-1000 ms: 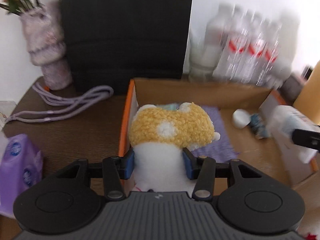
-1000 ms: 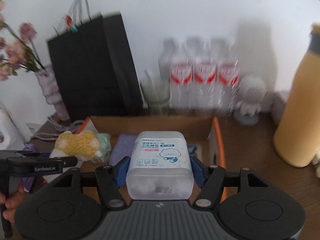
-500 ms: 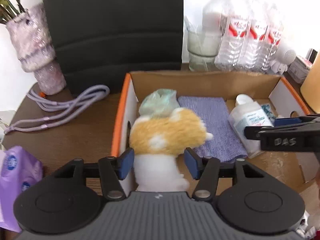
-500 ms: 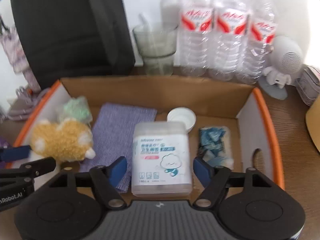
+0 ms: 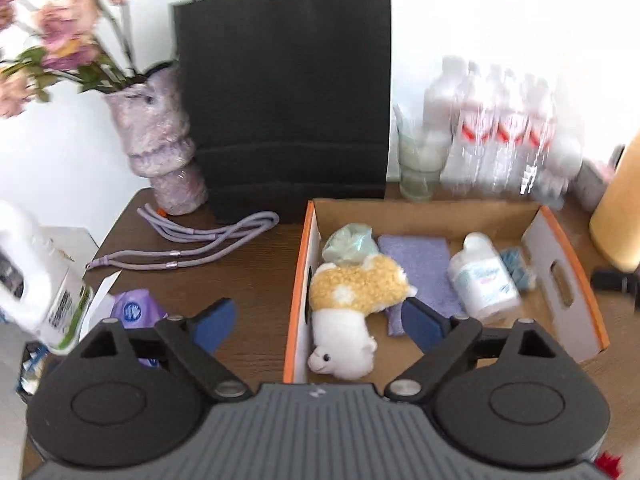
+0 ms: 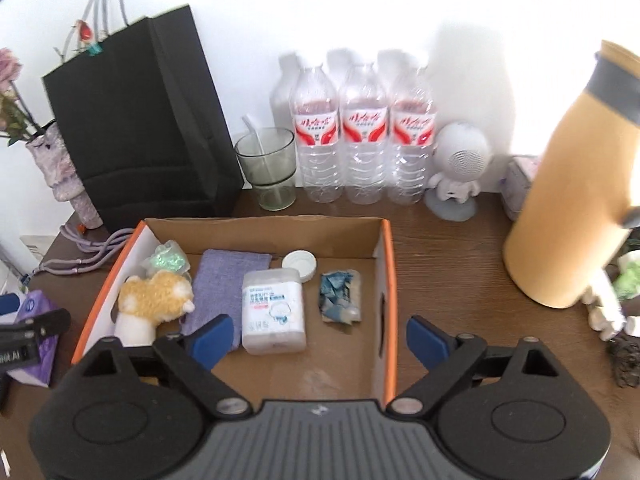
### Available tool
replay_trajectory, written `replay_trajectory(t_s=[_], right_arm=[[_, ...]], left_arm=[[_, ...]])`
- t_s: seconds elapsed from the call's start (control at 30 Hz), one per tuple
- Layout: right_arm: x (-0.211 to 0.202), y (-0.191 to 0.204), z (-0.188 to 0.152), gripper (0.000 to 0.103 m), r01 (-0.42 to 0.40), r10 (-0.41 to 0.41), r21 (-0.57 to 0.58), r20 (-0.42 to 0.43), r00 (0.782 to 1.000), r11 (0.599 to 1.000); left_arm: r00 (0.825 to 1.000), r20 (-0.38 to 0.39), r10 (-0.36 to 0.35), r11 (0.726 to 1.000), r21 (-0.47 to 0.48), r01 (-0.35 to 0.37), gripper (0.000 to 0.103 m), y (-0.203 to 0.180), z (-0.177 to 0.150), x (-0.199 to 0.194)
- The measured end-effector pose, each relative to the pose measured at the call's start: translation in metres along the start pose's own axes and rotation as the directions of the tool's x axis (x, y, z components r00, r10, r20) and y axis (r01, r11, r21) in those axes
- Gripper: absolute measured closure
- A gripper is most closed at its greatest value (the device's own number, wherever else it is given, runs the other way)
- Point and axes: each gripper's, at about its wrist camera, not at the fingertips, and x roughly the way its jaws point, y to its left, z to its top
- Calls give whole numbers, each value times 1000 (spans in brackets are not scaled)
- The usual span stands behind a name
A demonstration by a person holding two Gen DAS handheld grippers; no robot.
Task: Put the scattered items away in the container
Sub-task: 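Carry the plastic box and plush toy into the cardboard box and release, then withdraw both tools from the box toward the table items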
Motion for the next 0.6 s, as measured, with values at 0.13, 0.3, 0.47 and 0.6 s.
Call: replay_trajectory(t_s=[0.13,0.3,0.47,0.6], right_arm=[[-49,22,-35,10,-48,65,-74,264,962,996],[-81,52,-98,3,65,80,-215,603,794,974],[-88,59,-107,3,52,88,-214,596,798,976],[-108,60,-143,3,45,79,-189,599,797,981]], left_arm=[[937,348,-37,999,-21,47,0,-4,-41,-51],[869,486,-92,992,-32,123,0,-8,-82,-75],[865,497,-77,996,-7,92,0,-4,-91,-91],[881,470,-53,998,-2,61,0,2,-135,-115]])
